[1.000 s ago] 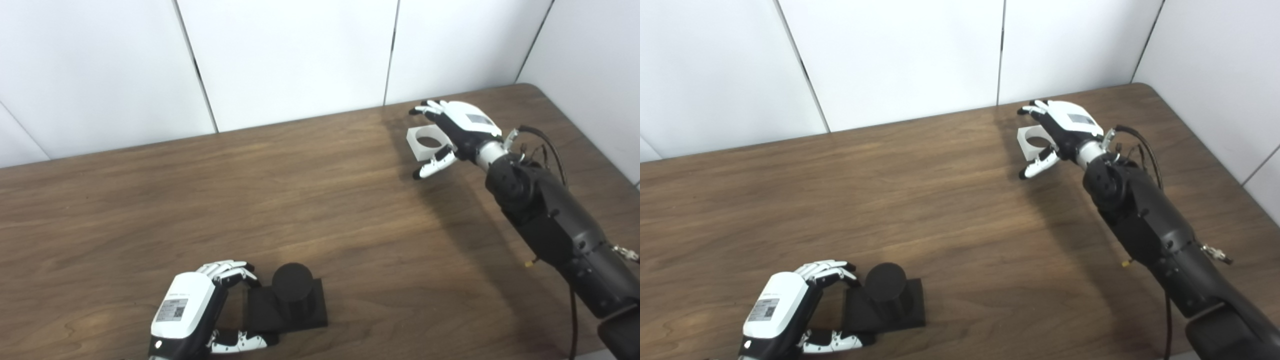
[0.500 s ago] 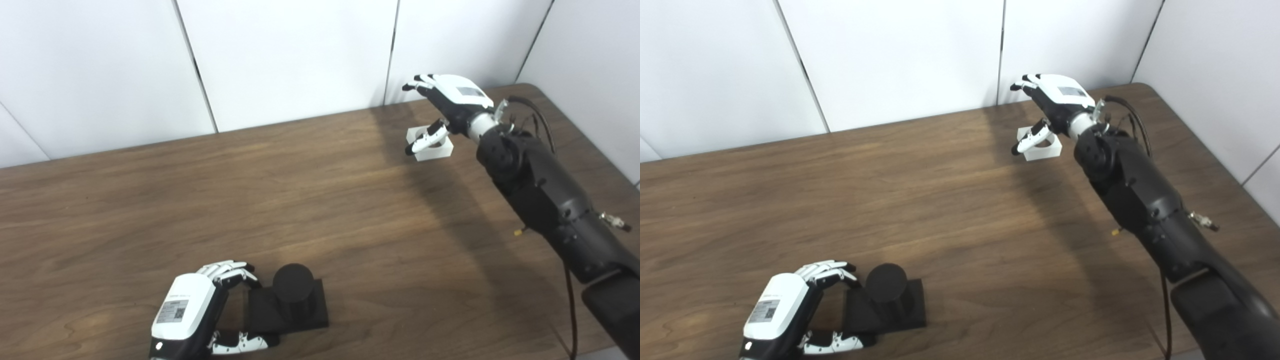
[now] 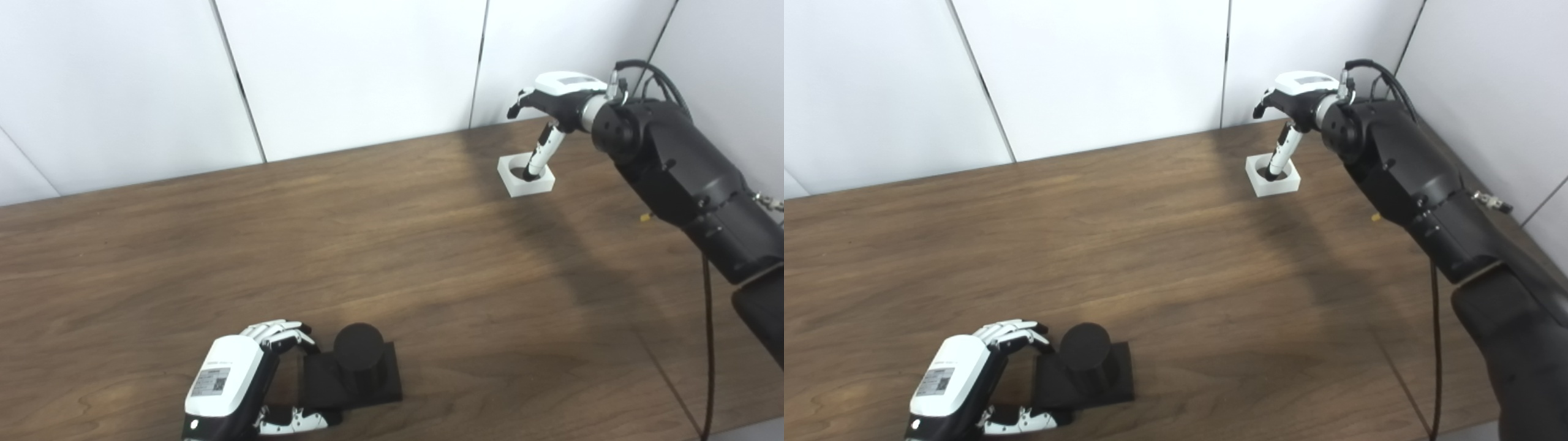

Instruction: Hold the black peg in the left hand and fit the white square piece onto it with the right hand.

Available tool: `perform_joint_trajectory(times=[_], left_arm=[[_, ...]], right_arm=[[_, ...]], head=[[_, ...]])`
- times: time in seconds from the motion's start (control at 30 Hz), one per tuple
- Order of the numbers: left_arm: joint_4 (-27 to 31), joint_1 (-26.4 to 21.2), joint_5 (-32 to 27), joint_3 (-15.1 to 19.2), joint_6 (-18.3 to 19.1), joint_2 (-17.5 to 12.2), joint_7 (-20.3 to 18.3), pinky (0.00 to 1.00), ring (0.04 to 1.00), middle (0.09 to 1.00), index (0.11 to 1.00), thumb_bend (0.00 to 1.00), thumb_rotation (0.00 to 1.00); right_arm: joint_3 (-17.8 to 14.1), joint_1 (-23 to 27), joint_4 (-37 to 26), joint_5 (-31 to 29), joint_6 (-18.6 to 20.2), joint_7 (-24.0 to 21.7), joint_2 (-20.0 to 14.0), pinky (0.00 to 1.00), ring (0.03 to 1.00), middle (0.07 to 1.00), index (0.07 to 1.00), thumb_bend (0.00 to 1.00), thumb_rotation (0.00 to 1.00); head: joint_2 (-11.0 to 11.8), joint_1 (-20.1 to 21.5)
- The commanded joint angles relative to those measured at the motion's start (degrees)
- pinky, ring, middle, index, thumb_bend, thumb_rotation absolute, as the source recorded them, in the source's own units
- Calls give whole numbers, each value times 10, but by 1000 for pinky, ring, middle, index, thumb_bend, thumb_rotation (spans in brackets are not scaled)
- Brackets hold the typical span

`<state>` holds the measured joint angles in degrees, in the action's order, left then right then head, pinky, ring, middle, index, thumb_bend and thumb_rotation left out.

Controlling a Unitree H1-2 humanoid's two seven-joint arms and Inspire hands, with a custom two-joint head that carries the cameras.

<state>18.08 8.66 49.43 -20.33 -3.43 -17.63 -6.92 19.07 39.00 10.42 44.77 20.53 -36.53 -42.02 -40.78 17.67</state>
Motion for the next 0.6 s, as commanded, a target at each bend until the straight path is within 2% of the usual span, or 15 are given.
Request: perform_joint_trajectory(times=[0.0,0.23,0.57], left_arm=[[-12,16,2,-10,4,-9,-29,768,794,759,489,515,44],[-10,17,10,-11,4,-10,-28,771,797,758,489,515,44],[-8,16,12,-8,3,-9,-22,794,797,755,489,516,45]], right_arm=[[-3,40,0,17,6,4,-11,1000,1000,979,851,966,214],[-5,56,31,19,18,14,6,1000,1000,987,863,975,198],[19,82,90,33,17,15,21,1000,1000,996,878,988,181]], head=[[-1,1],[-4,-6],[-6,-14]])
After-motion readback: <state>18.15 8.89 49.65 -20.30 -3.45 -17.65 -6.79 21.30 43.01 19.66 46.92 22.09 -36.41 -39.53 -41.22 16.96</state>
